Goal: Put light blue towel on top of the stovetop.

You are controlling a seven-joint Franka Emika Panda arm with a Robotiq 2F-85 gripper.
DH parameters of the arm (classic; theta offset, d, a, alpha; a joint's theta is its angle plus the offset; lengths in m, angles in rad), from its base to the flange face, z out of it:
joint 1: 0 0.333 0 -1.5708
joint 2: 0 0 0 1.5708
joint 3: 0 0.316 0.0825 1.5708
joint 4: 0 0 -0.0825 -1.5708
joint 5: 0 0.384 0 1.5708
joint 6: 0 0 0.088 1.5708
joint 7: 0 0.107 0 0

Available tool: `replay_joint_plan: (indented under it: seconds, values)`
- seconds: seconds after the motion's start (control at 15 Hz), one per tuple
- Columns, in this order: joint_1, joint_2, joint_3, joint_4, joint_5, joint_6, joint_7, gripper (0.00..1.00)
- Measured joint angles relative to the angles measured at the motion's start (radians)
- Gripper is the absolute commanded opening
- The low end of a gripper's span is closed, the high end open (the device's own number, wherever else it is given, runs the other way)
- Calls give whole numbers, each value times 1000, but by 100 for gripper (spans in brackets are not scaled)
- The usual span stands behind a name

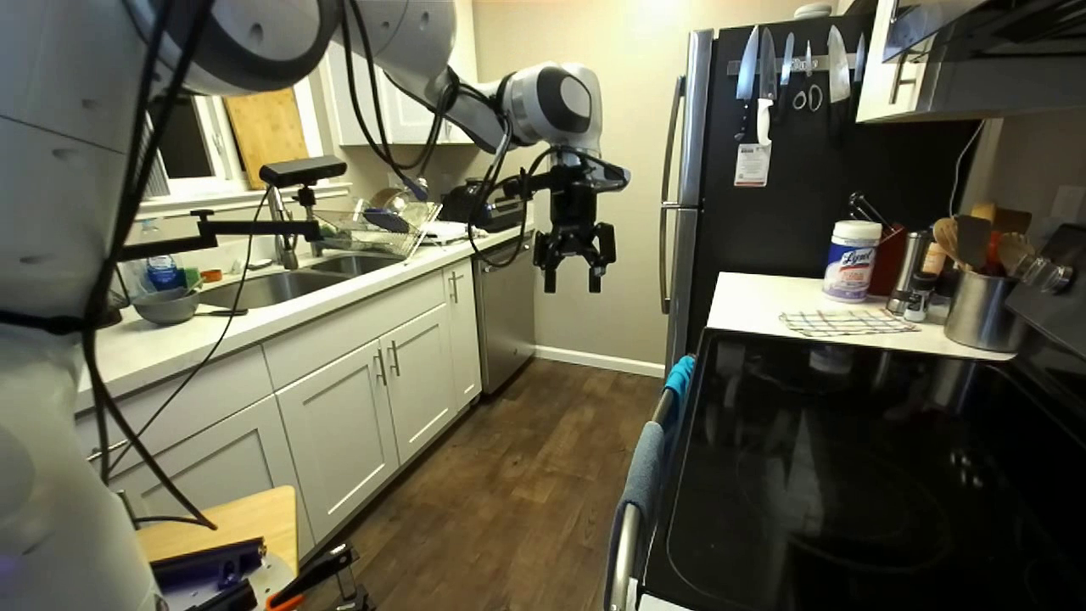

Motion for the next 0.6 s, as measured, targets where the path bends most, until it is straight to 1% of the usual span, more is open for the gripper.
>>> replay_joint_plan:
  seconds: [0.33,0.6]
  values:
    - [16,107,-21,28,-3,1,0,100]
    - [35,179,-49,78,-33,7,0,100]
